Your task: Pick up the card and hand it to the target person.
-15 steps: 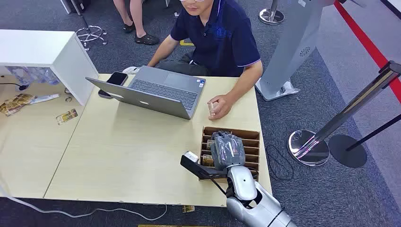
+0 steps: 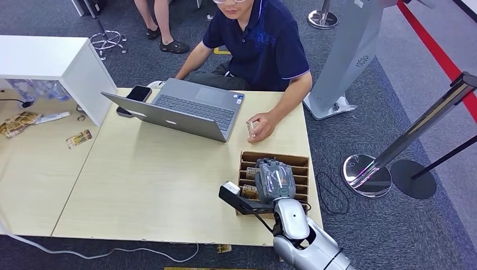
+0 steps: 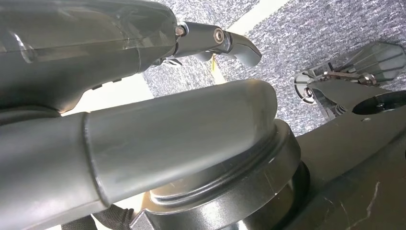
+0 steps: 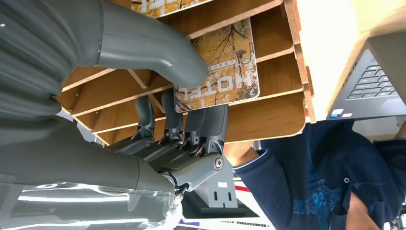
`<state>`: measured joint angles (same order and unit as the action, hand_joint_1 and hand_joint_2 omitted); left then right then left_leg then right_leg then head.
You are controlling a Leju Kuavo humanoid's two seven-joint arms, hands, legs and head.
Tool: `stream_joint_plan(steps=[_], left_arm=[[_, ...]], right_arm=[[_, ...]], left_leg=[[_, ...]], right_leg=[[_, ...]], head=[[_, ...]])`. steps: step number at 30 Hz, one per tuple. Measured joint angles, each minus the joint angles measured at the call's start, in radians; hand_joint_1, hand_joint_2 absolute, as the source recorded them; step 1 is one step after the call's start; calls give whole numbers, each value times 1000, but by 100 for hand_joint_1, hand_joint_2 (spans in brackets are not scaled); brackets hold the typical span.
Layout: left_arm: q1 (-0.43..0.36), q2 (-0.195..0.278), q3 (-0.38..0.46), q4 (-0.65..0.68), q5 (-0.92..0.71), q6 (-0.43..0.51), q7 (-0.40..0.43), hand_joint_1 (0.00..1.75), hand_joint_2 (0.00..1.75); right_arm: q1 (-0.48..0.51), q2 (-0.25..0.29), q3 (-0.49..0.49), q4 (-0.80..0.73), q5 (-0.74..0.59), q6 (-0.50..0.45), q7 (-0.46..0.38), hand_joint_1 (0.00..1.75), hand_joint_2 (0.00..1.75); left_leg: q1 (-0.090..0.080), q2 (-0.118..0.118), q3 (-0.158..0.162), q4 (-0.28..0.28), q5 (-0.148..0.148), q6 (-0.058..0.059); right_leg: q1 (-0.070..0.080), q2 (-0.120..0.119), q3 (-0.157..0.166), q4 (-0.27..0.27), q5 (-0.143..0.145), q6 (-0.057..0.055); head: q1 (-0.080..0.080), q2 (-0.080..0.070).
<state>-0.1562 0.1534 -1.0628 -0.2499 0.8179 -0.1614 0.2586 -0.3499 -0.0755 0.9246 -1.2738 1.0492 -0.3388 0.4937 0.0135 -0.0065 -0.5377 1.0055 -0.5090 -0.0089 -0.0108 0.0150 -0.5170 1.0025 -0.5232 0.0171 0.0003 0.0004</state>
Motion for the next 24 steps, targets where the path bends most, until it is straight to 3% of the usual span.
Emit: stream_joint_plan(steps=[24], left_arm=[[2,0,0,0,-1,-2,0,0,0]], right_arm=[[5,-6,-13,-29,-131,-21,-52,140,175]], left_leg=[[0,0,1,0,0,0]], right_leg=[[0,0,1,0,0,0]], head=[[0,0]])
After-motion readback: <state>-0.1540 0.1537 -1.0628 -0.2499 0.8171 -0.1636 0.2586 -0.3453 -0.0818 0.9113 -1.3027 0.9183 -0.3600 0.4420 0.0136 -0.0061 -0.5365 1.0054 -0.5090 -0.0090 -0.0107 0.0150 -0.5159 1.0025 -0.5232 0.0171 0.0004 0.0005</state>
